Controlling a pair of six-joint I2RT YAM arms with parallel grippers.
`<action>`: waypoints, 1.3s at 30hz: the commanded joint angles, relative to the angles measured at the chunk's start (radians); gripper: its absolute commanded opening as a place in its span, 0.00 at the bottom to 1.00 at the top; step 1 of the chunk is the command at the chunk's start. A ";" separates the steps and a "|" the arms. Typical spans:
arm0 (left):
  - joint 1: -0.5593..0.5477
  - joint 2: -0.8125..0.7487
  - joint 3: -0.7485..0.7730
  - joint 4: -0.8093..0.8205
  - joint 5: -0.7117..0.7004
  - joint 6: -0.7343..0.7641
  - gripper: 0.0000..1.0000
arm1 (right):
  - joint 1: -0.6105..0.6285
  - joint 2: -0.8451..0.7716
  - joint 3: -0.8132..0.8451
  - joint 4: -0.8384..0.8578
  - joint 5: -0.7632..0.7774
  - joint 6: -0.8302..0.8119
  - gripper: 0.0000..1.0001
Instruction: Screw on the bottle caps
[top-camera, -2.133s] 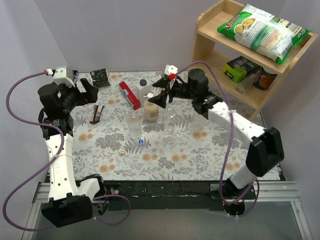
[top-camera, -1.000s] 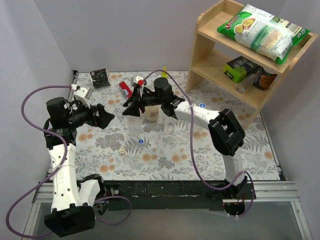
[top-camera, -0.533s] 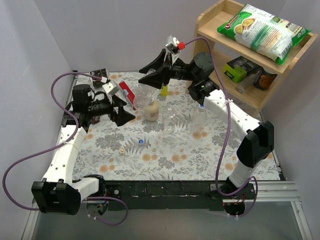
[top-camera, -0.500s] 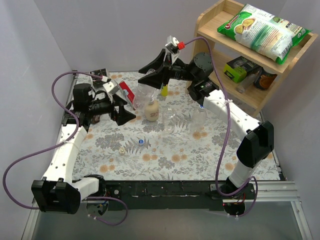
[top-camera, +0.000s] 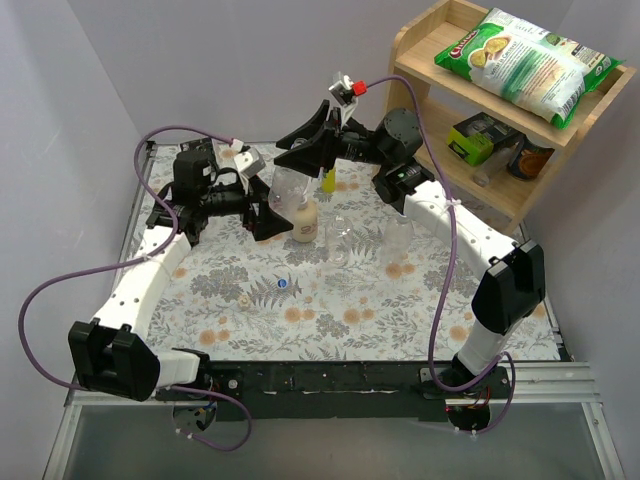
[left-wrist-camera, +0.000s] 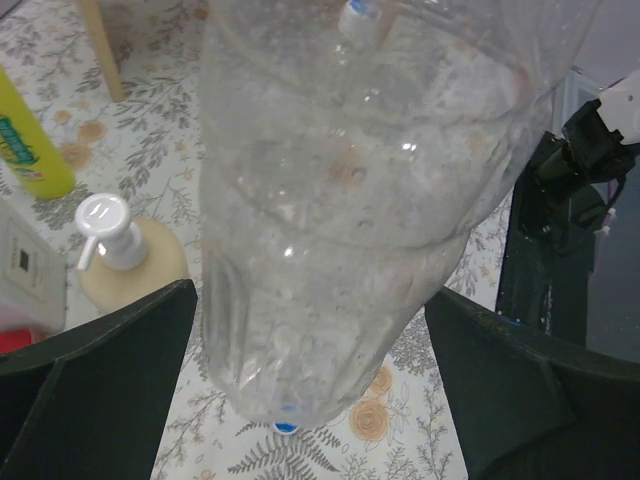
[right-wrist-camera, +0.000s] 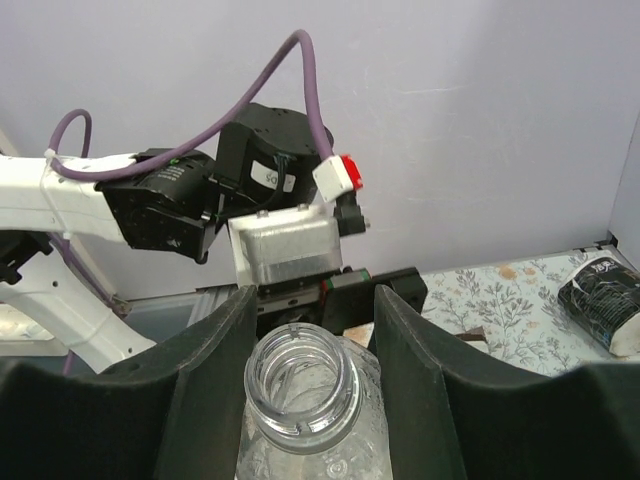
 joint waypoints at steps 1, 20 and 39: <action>-0.032 0.023 0.049 0.050 0.055 -0.018 0.98 | 0.003 0.008 0.023 0.078 0.006 0.036 0.01; -0.068 0.050 0.035 0.105 0.165 -0.066 0.58 | 0.008 -0.047 -0.089 0.009 -0.033 -0.079 0.27; 0.201 -0.281 -0.209 0.079 -0.199 -0.275 0.00 | -0.015 -0.245 0.035 -0.653 0.070 -0.680 0.89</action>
